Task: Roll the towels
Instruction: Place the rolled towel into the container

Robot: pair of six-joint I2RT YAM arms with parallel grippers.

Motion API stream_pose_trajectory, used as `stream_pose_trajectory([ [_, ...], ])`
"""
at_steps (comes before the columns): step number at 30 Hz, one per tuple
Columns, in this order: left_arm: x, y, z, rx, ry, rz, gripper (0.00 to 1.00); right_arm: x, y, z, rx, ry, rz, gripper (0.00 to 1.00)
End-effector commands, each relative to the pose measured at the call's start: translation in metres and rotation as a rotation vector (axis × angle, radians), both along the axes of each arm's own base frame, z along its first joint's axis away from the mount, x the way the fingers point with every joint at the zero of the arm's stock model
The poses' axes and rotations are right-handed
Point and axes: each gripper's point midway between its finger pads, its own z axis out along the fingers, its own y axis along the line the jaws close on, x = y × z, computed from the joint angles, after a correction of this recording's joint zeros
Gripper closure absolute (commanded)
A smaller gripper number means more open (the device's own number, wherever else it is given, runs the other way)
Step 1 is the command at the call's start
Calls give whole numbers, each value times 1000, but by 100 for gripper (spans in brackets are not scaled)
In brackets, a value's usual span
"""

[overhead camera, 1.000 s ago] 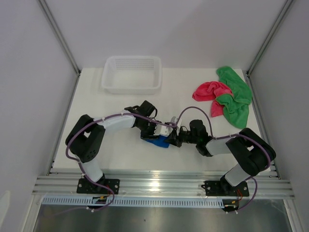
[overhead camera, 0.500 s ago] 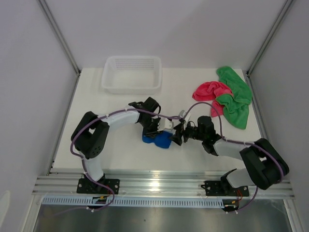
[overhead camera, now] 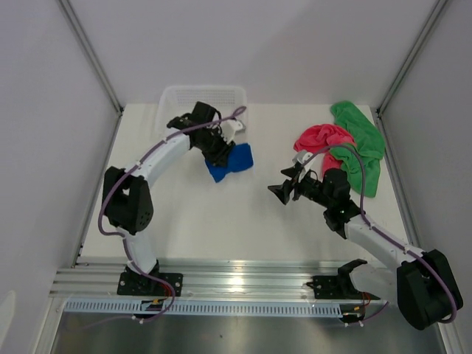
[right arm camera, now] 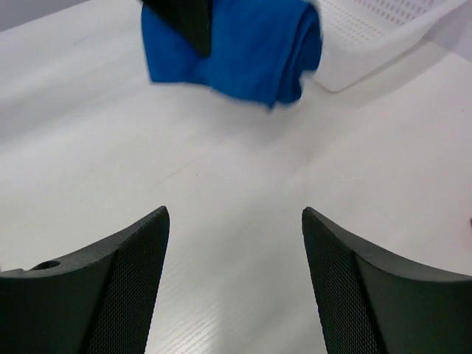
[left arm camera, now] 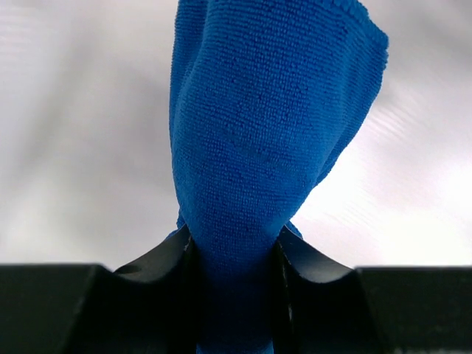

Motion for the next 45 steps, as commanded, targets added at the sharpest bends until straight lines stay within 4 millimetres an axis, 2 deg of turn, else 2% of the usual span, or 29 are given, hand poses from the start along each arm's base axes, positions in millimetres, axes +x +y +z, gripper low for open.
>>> stream_pose_trajectory([
  [1,79,40,64,-55,-182,291,99,17,1,31,52,-14,-54,25],
  [2,94,53,66,-43,-207,343,99,20,2,40,71,-18,-62,25],
  [3,122,67,91,-49,-297,420,99,22,3,43,79,-16,-66,25],
  [4,142,90,80,-25,-297,488,99,24,3,45,86,-12,-73,25],
  [5,161,101,93,-34,-341,533,99,26,3,48,98,-5,-82,25],
  [6,175,112,92,-32,-354,581,99,30,3,55,110,-13,-92,25],
  [7,200,133,131,-55,-458,648,99,32,4,58,112,-19,-98,25],
  [8,217,141,104,-31,-427,679,99,35,4,57,109,-14,-105,25],
  [9,227,148,101,-29,-434,705,99,38,5,64,115,-26,-112,25],
  [10,244,162,126,-44,-514,750,99,41,5,63,109,-17,-127,25],
  [11,256,168,104,-24,-495,765,99,43,8,61,102,-6,-130,25],
  [13,271,181,97,-8,-530,801,99,50,10,68,96,-10,-149,25],
  [15,280,195,75,33,-523,837,99,53,15,66,77,-9,-153,25],
  [16,283,200,72,43,-529,849,99,57,14,71,75,-17,-171,25],
  [18,287,211,53,77,-514,861,99,59,18,71,70,-20,-173,25],
  [20,289,217,41,117,-509,846,93,62,19,72,68,-25,-190,25],
  [21,289,219,26,139,-487,833,93,63,20,71,66,-22,-193,25],
  [24,284,212,13,123,-434,810,93,66,20,71,68,-20,-216,25],
  [28,278,198,14,49,-381,794,92,67,19,70,61,-15,-235,25],
  [32,267,200,15,11,-310,847,88,67,18,70,51,-21,-254,25],
  [33,265,201,18,-1,-301,857,83,68,16,73,51,-27,-264,25],
  [39,235,200,4,-3,-160,874,77,67,12,78,23,-43,-278,25],
  [40,232,203,2,9,-150,879,77,68,9,79,22,-46,-295,25],
  [41,223,207,-10,28,-110,898,77,67,7,82,24,-54,-301,25],
  [44,211,214,-19,14,-27,958,79,66,3,83,17,-59,-312,25],
  [45,210,229,-14,6,-33,989,78,65,2,85,18,-62,-317,24],
])
